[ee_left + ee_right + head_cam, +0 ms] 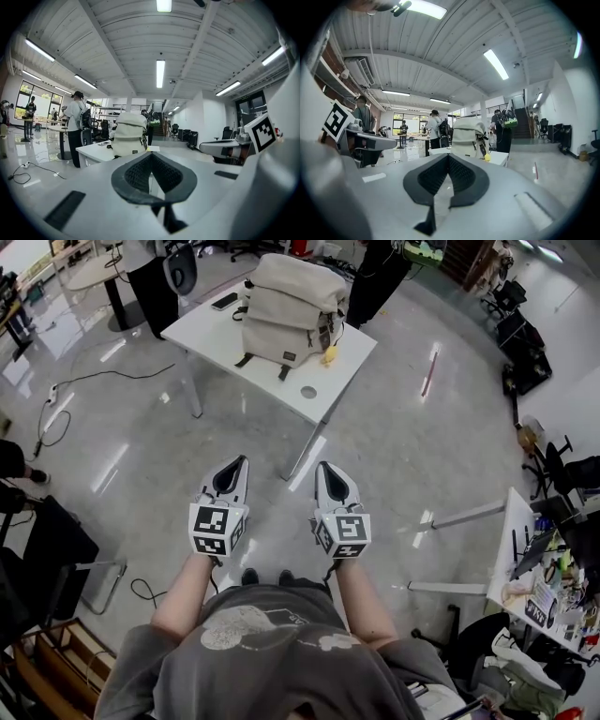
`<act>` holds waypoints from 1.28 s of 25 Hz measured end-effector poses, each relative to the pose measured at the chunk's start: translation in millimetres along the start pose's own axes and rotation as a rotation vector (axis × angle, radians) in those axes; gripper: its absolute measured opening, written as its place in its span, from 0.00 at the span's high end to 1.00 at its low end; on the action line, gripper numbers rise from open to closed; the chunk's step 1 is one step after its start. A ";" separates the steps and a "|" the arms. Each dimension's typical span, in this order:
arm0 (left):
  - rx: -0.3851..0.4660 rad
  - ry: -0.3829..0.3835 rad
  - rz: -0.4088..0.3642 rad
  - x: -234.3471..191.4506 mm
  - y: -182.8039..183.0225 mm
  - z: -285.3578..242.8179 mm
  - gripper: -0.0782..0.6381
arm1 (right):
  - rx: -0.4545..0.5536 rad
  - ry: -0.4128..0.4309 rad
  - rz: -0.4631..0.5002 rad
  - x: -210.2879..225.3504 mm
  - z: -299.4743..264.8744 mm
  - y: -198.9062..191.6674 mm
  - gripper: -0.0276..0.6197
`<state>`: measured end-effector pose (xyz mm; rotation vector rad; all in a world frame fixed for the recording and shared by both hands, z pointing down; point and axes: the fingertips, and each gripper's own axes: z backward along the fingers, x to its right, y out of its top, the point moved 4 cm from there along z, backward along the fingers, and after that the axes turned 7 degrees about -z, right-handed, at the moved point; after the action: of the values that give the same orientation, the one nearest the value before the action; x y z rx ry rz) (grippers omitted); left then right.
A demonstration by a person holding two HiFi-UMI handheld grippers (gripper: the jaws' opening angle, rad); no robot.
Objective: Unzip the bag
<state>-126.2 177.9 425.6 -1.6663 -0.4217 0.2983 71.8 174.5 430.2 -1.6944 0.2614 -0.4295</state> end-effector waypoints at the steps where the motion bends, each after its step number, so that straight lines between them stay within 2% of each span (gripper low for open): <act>1: 0.004 -0.004 0.001 -4.6 0.7 -0.6 0.88 | 0.003 -0.004 0.002 -4.8 -2.7 -0.2 0.96; 6: 0.011 -0.010 0.002 -24.2 -1.6 -3.0 0.88 | 0.014 -0.006 0.016 -20.2 -14.9 -0.3 0.96; 14: -0.008 0.015 0.033 -44.2 -16.3 -17.1 0.88 | -0.005 0.000 0.012 -12.7 -43.5 -10.0 0.96; 22: -0.014 0.055 0.034 -69.7 -15.8 -61.7 0.88 | 0.002 0.033 -0.006 14.0 -101.1 -6.3 0.96; 28: 0.025 0.033 0.022 -74.8 -2.3 -116.0 0.88 | -0.004 0.039 -0.024 51.7 -146.5 -1.8 0.96; 32: 0.008 0.040 0.025 -79.3 -1.1 -150.6 0.88 | -0.008 0.041 -0.034 77.5 -173.6 4.2 0.96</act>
<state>-132.8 8.7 443.8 -1.6681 -0.3695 0.2850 68.5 -13.6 458.0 -1.7017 0.2649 -0.4893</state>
